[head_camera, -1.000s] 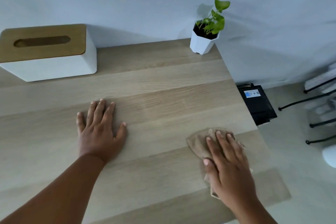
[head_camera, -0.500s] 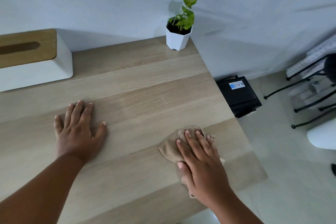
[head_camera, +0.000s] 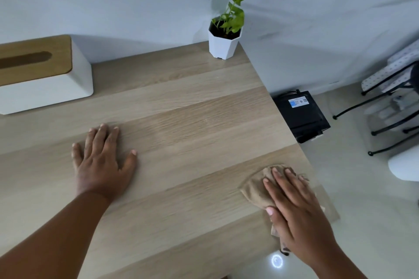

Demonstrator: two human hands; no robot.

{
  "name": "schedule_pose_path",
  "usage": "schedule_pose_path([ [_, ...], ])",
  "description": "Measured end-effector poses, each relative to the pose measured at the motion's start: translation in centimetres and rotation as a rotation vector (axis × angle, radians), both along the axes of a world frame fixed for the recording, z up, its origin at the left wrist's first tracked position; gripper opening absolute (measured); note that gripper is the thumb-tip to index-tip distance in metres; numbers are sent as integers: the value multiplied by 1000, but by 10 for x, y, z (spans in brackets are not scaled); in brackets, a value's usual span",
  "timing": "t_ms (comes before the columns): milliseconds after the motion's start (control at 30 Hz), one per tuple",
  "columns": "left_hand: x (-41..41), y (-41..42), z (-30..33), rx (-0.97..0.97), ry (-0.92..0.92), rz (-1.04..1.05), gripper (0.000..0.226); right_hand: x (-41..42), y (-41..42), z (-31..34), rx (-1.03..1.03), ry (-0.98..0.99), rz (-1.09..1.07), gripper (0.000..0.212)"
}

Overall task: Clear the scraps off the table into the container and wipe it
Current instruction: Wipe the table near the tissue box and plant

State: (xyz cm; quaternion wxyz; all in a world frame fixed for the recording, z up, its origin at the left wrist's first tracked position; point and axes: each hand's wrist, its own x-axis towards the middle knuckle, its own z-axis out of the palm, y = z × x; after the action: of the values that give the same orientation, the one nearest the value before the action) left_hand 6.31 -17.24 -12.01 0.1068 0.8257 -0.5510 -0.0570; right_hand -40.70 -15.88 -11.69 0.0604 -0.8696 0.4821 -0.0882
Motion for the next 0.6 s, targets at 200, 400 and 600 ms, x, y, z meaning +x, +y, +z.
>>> schedule_pose_path([
  [200,1,-1,-1,-13,4,1,81,-17,-27,7,15,-2,-88,59],
  [400,2,-1,-4,-20,2,6,80,-4,-24,13,36,-30,-173,66],
  [600,0,1,2,18,21,9,81,107,-46,46,149,-316,-362,52],
])
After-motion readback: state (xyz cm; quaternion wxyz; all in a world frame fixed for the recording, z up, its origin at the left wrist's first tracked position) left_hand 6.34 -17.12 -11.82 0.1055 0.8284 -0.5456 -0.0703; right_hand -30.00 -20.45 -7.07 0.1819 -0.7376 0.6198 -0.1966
